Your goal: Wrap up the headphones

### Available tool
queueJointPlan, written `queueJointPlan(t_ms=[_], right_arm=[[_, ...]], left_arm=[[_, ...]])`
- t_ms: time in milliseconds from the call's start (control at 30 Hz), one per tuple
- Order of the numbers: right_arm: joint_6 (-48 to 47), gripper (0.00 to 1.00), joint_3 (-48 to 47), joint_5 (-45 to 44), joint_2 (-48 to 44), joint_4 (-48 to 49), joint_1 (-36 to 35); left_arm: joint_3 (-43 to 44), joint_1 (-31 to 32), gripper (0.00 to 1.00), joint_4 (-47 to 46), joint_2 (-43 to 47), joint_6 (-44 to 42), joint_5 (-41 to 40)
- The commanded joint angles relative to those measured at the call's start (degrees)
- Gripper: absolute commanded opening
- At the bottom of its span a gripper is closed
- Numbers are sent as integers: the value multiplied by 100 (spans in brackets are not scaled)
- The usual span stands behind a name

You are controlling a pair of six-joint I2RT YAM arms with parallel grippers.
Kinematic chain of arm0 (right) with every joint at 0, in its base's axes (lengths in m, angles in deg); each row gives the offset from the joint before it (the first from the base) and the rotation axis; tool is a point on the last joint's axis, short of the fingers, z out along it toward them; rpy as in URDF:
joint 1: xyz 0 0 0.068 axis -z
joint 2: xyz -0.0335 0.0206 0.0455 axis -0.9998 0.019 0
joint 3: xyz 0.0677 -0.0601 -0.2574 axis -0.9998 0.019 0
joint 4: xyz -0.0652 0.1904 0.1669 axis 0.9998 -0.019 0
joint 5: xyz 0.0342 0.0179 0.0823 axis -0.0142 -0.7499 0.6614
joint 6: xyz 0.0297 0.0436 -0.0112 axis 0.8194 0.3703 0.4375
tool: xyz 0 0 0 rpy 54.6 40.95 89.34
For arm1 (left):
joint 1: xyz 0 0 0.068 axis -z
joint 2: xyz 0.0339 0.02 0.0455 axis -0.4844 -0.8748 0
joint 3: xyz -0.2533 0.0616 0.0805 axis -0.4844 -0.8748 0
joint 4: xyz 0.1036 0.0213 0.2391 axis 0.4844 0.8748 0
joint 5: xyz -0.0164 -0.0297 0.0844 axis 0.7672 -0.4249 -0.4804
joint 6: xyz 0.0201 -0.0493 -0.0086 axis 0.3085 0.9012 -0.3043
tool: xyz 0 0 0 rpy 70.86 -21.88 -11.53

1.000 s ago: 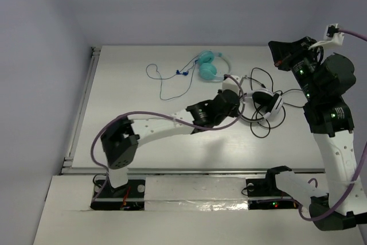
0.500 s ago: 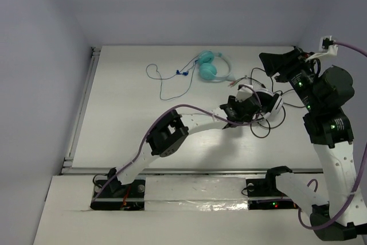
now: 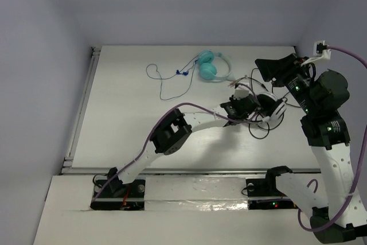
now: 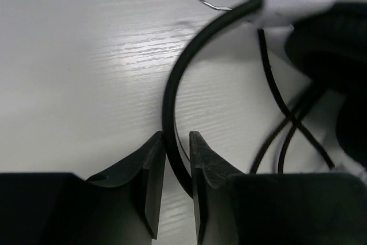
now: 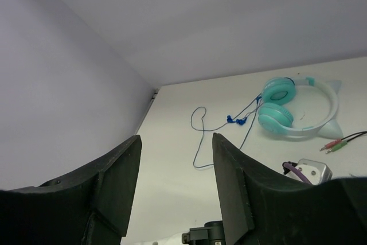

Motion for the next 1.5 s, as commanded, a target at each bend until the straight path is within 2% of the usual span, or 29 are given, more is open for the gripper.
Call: queueJointPlan(t_ms=[0,233,300,333,433,600,633,733,833,1000,1100,1167,1300,1467], right_arm=[[34,58,40,137,-81,402,-40],[78,55,355,418,59,596,-40],[87,55,453,480,138,640,-40],[113,58,558,559,208,657,-40],[183,63,725,708,262,781,-40],[201,63,1024,621,218,851,-92],[201,64,1068,595,218,860,-144],[218,63,1200,577,227,904,-206],[219,62,1296,524,227,921,-259],[236,62,1323,471,192,947,-259],[297,60,1367,480,148,1009,-259],[280,55,1393,419,147,1018,-259],[210,41,1472,208,68,992,-312],[175,40,1429,374,103,1114,-312]], left_arm=[[-485,-263,12,11,452,76,-196],[-2451,-317,9,-578,1989,173,-547],[-2778,-369,10,-761,2167,217,-530],[-3024,-370,13,-867,2254,217,-426],[-3114,-422,23,-798,2098,182,-223],[-3079,-422,39,-745,1913,86,-144],[-3027,-422,45,-754,1852,42,-100],[-2843,-422,51,-772,1728,-117,14],[-2667,-422,52,-807,1570,-205,163],[-2411,-422,48,-772,1306,-249,331],[-2349,-422,22,-781,1218,-292,384],[-2375,-475,0,-719,1270,-205,323],[-2955,-650,0,-1104,2077,-196,498],[-3492,-958,0,-1211,3686,-345,752]])
